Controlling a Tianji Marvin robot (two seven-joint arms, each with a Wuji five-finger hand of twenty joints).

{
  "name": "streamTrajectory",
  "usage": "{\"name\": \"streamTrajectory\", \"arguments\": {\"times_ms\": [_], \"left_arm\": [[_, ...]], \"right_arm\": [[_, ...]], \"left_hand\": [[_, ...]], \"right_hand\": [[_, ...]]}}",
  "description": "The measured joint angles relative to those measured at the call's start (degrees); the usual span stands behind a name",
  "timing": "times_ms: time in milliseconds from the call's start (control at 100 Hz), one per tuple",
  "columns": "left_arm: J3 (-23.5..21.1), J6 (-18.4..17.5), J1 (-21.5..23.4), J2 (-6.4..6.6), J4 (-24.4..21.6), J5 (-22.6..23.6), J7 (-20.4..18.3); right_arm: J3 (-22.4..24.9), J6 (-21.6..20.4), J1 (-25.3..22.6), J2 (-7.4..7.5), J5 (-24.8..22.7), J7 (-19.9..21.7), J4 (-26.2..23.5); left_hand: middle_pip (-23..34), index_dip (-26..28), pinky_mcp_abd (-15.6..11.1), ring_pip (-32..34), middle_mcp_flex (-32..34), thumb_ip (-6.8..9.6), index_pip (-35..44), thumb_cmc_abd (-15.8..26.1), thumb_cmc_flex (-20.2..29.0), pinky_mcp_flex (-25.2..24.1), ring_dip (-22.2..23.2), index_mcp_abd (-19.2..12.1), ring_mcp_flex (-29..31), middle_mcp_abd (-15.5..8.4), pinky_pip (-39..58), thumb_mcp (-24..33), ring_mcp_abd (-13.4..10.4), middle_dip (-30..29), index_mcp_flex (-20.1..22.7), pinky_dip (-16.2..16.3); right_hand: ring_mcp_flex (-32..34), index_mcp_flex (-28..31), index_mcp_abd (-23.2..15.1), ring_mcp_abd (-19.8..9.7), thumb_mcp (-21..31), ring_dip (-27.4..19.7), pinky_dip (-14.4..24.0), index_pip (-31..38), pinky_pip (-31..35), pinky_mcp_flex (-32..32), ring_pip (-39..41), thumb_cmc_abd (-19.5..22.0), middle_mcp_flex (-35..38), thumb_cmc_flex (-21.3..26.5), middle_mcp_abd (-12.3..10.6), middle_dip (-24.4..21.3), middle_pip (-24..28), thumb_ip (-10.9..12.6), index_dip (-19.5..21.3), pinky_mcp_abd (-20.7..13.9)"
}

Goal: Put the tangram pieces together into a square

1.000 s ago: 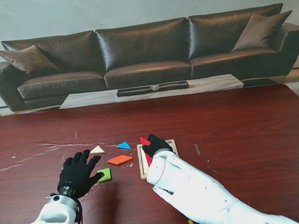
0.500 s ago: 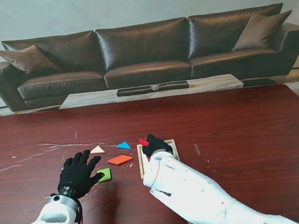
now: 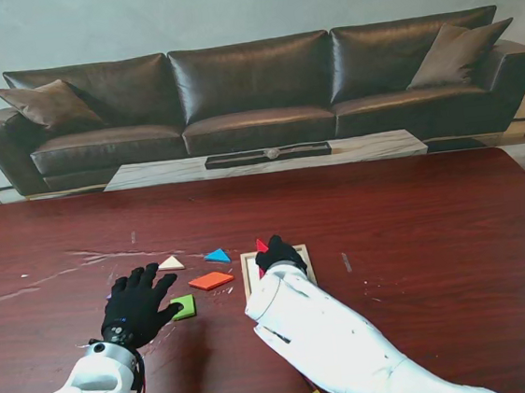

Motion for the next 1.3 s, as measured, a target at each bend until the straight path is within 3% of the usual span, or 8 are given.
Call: {"name": "streamTrajectory", "arguments": {"times_ms": [220,360,540,620,680,760,990,1300], "left_arm": [[0.11,0.00,-0.05,0.00,0.04,0.00,-0.05],[0.12,0.00,-0.07,0.00,0.06,0.00,-0.05],[0.12,0.01,-0.07,0.00,0.07,-0.03,-0.02],[0.12,0.01,-0.07,0.00,0.08,-0.08,-0.02],[0.12,0.01,-0.07,0.00,0.08,-0.08,-0.02],[0.12,0.01,-0.08,0.00,0.08,-0.08,-0.03],[0.18,0.01,-0.13,0.00,0.08,-0.08,-0.10],[0.33,0.01,-0.27,0.01,0.15,-0.10,-0.15]], "right_arm": [[1.18,1.62,-0.55,0.10,2.96,2.11,-0.93],[1.13,1.94,-0.42,0.66,3.34,4.99,-1.23],[-0.01,1.92,0.01,2.23,1.97,8.00,-2.63],[-0.45,1.95,0.02,2.87,0.69,8.80,-3.37],[-0.83,2.16,0.02,3.44,-0.19,10.02,-3.96],[-1.14,2.62,0.04,4.12,-0.83,11.47,-4.80],[-1.52,3.54,-0.12,5.60,-3.08,12.96,-7.00],[-1.56,2.03,-0.23,6.69,-3.66,13.61,-7.77]], "left_hand": [[0.00,0.00,0.25,0.00,0.00,0.00,0.00,0.00,0.00,0.00,0.00,0.00,0.00,0.00,0.00,0.00,0.00,0.00,0.00,0.00],[0.00,0.00,0.27,0.00,0.00,0.00,0.00,0.00,0.00,0.00,0.00,0.00,0.00,0.00,0.00,0.00,0.00,0.00,0.00,0.00],[0.00,0.00,0.30,0.00,0.00,0.00,0.00,0.00,-0.01,0.00,0.00,-0.01,0.00,0.00,-0.01,0.00,0.00,0.00,0.00,0.00],[0.00,0.00,0.32,0.00,0.00,0.00,0.00,0.00,-0.02,0.00,0.00,-0.01,0.00,0.00,-0.01,0.00,0.00,0.00,0.00,0.00],[0.00,0.00,0.33,0.00,0.00,0.00,0.00,0.00,-0.02,0.00,0.00,-0.01,0.00,0.00,-0.02,0.00,0.00,0.00,0.00,0.00],[0.00,0.00,0.33,0.00,0.00,0.00,0.00,0.00,-0.02,0.00,0.00,-0.01,0.00,0.00,-0.09,0.00,0.00,0.00,0.00,0.00],[0.00,0.00,0.34,0.00,0.00,0.00,0.00,0.00,-0.02,0.00,0.00,-0.02,0.00,0.00,-0.45,0.00,-0.01,0.00,0.00,0.00],[0.00,0.00,0.94,0.00,0.00,0.00,0.00,0.00,-0.02,0.00,0.00,-0.02,0.00,0.00,-0.48,0.00,-0.01,0.00,0.00,0.00]], "right_hand": [[0.43,-0.08,1.24,0.68,-3.10,-0.85,0.00,-2.63,0.18,0.68,-0.77,3.38,-1.07,0.00,1.96,-1.81,-1.28,0.86,-1.75,0.80],[0.33,-1.23,2.69,0.73,-8.06,-0.85,0.74,-8.54,1.35,0.50,-0.80,6.41,-7.38,-2.39,3.23,-1.94,-1.53,3.73,-1.56,0.75],[-5.65,-3.28,3.00,0.86,-11.54,-0.88,4.04,-21.44,2.13,-2.55,-0.32,9.23,-17.21,-6.59,4.23,-2.71,-3.39,9.18,4.73,-0.15],[-9.48,-4.79,3.17,1.16,-16.43,-0.92,6.25,-25.10,2.30,-3.52,-1.30,9.95,-22.09,-6.56,6.44,-7.62,-9.55,9.18,4.70,-1.51],[-10.98,-4.77,3.65,1.63,-30.69,-0.95,7.33,-28.27,2.71,-3.96,-2.08,13.36,-23.73,-0.11,6.66,-8.68,-11.66,9.77,4.08,-2.21],[-12.44,-4.77,3.81,2.10,-36.45,-0.95,7.44,-31.07,2.80,-4.17,-3.25,14.42,-25.70,1.83,6.48,-9.70,-13.32,9.79,2.93,-2.77],[-17.34,-4.75,4.45,3.51,-37.02,-2.84,8.15,-36.87,2.96,-5.52,-8.16,14.48,-27.74,1.83,10.94,-16.44,-21.30,9.79,0.32,-3.72],[-26.46,-2.20,3.93,5.21,-37.02,-6.42,8.36,-41.46,-1.31,-16.05,-19.89,14.48,-26.79,1.82,11.08,-19.29,-25.48,9.81,-1.45,-5.19]]}}
